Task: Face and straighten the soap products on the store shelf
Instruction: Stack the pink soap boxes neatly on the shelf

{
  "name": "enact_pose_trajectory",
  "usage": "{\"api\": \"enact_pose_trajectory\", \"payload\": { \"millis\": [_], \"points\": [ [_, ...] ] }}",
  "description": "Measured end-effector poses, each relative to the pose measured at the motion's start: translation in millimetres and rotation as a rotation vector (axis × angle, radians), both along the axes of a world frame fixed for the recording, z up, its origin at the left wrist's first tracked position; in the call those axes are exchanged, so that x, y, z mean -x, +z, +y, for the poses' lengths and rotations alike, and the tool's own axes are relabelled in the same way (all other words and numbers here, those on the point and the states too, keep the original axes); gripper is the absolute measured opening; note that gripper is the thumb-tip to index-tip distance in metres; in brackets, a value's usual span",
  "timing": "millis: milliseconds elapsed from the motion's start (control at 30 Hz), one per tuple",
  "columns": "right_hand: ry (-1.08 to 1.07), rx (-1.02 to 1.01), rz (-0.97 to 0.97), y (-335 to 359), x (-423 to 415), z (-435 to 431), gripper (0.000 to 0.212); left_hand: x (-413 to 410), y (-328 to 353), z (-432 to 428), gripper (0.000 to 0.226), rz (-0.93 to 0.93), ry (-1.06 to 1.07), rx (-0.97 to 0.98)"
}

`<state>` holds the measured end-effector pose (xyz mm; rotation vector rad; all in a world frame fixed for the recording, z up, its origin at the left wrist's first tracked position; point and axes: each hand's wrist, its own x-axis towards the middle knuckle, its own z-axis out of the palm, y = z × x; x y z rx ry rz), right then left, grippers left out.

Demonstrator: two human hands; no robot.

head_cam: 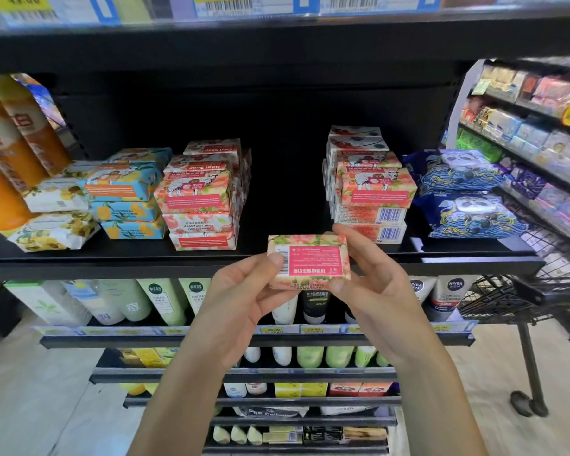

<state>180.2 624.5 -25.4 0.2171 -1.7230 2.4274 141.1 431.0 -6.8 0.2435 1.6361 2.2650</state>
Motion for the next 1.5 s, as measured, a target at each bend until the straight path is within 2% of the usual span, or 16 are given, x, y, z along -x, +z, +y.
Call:
{"api": "enact_pose_trajectory", "payload": {
  "millis": [133, 267, 367, 567, 733, 867, 1167, 1333, 1500],
  "points": [
    [0.022, 0.032, -0.036, 0, 0, -2, 0.067, 0, -2, -2, 0.044, 0.018, -0.001, -0.008],
    [-0.059, 0.048, -0.121, 5, 0, -6, 0.055, -1, -6, -2, 0.046, 0.048, -0.009, -0.016],
    [-0.105, 0.026, -0.149, 4, 0, -8, 0.053, -1, -8, -3, 0.052, 0.060, -0.010, -0.031],
    [-0.167, -0.018, -0.120, 1, 0, -10, 0.047, -5, -7, -1, 0.042, 0.074, -0.017, -0.041],
    [-0.173, -0.027, -0.091, -3, -2, -8, 0.042, -6, -6, 0, 0.043, 0.081, -0.022, -0.016],
    [-0.172, -0.032, -0.060, -4, -3, -5, 0.043, -8, -5, 0, 0.040, 0.064, -0.052, 0.005],
    [-0.104, -0.058, 0.086, -7, -4, 0, 0.049, -9, -4, 3, 0.069, -0.049, 0.008, -0.027],
    [-0.084, -0.053, 0.059, -6, -5, -1, 0.053, -9, -4, 5, 0.049, -0.026, 0.055, -0.035],
    [-0.087, -0.063, -0.102, -3, -4, -4, 0.068, -8, -6, 5, 0.041, 0.019, 0.062, -0.009]
  ]
}}
